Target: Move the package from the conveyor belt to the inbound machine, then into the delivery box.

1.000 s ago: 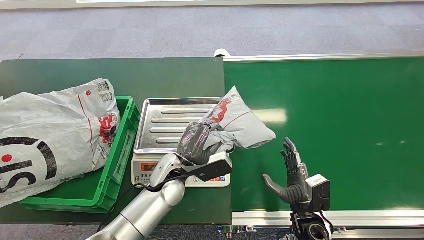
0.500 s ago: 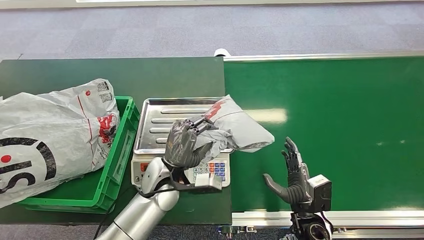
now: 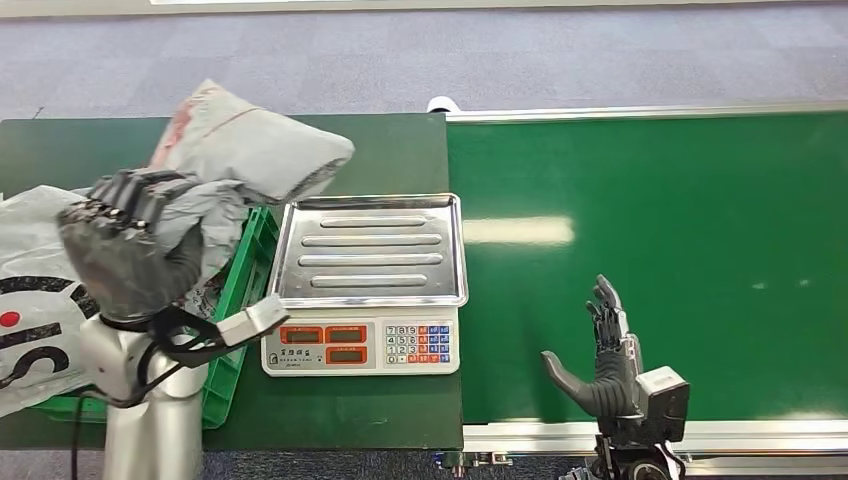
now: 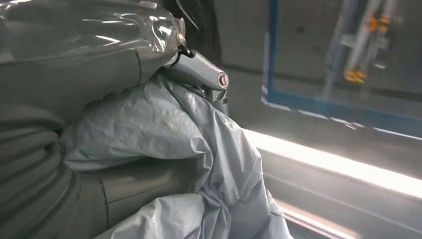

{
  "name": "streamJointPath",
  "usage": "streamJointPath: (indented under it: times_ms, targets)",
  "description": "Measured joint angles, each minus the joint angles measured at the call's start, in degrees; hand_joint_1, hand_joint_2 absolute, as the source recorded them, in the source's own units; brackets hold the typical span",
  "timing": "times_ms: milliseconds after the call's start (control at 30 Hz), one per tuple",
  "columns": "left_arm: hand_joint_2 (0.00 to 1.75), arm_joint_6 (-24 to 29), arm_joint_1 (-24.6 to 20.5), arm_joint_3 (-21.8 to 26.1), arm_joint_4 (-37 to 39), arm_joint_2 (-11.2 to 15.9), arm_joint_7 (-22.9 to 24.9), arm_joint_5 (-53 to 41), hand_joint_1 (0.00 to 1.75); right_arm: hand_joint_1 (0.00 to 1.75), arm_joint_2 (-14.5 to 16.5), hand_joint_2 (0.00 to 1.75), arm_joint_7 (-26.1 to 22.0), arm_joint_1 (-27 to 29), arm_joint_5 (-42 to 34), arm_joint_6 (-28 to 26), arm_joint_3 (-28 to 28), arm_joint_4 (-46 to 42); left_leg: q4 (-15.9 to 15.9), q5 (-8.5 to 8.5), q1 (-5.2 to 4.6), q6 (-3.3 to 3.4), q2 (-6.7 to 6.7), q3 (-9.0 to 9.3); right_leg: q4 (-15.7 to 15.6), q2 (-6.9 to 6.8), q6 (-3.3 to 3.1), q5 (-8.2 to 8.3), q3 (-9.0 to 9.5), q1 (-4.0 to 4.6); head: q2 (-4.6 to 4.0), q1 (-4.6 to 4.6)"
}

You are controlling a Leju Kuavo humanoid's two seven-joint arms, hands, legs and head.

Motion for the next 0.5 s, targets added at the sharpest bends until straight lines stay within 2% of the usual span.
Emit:
streamJointPath:
  times_ms: [133, 300, 500]
  targets:
    - [1.75, 0.0, 2.3, 5.8, -6.1, 1.4, 0.0, 1.3, 1.75, 0.00, 0.0, 1.75, -0.5, 2.2, -0.5, 0.6, -1.1, -3.5, 0.0, -0.03, -0.01, -0.01, -0.03, -0.04, 0.0, -0.03, 0.02, -0.06, -0.01, -0.03, 0.00, 0.01]
    - [1.75, 0.0, 3.4, 9.3, -10.1, 2.4, 0.0, 1.9, 1.75, 0.00, 0.0, 1.75, -1.1, 3.6, -0.6, 0.7, -1.8, -5.8, 0.0, -0.02, -0.04, 0.00, -0.06, -0.02, 0.0, -0.04, 0.03, -0.04, 0.03, -0.06, 0.00, 0.01]
    - [1.75, -0.1, 4.1, 15.6, -9.9, 3.0, 0.1, -2.0, 1.75, 0.00, 0.0, 1.75, -2.2, 6.1, -1.1, 0.9, -3.0, -8.6, 0.0, -0.02, -0.02, 0.00, -0.07, 0.01, 0.0, -0.04, 0.02, -0.04, 0.01, -0.05, 0.00, 0.00]
